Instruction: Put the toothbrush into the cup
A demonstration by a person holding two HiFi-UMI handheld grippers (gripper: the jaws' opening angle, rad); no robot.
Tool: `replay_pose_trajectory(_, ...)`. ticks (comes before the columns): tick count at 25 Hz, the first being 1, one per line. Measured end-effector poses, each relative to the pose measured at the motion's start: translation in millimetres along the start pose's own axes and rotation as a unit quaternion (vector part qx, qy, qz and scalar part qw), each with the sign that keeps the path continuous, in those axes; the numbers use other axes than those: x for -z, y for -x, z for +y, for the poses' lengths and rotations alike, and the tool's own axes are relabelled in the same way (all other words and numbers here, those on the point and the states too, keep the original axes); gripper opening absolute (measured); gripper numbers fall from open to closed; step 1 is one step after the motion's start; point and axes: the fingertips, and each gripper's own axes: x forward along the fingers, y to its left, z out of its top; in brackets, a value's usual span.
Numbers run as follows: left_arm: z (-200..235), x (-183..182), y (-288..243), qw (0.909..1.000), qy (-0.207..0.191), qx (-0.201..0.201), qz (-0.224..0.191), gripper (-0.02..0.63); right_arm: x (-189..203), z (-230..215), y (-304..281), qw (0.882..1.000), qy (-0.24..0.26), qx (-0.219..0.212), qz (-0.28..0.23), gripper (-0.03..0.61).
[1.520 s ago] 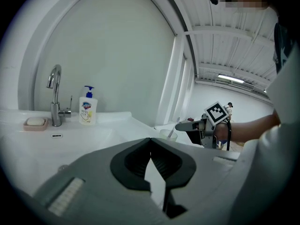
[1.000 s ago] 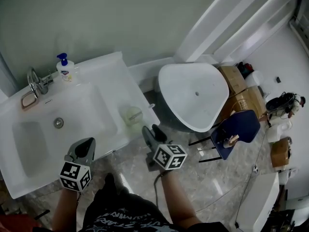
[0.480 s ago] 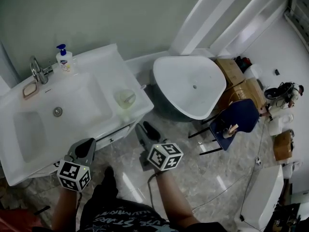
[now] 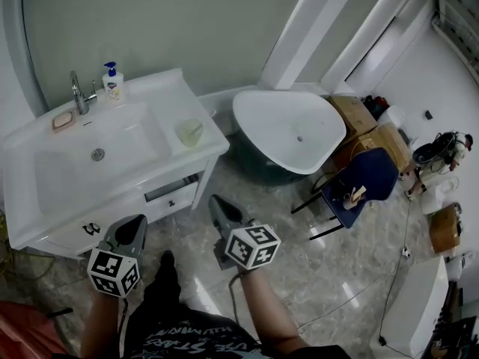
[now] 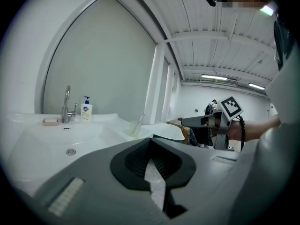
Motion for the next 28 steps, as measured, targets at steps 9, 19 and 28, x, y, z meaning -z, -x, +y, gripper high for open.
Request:
replay_pose_trajectory(9, -52, 29, 75, 0.9997, 0.0, -0.024, -0.001, 0.009, 32, 38, 65, 1.0, 0.012, -0.023, 0.013, 0.005)
replay_pose_trajectory(19, -74, 52, 146, 0.9983, 0.001, -0.058, 0.0, 0.009, 59, 86, 96, 0.998, 0.019, -0.062, 0.026, 0.005)
replay_pose_trajectory(28, -58, 52, 182, 0.9983, -0.004, -0.058, -0.001, 0.009, 69, 123, 96, 0.997, 0.024, -0.066, 0.032, 0.005)
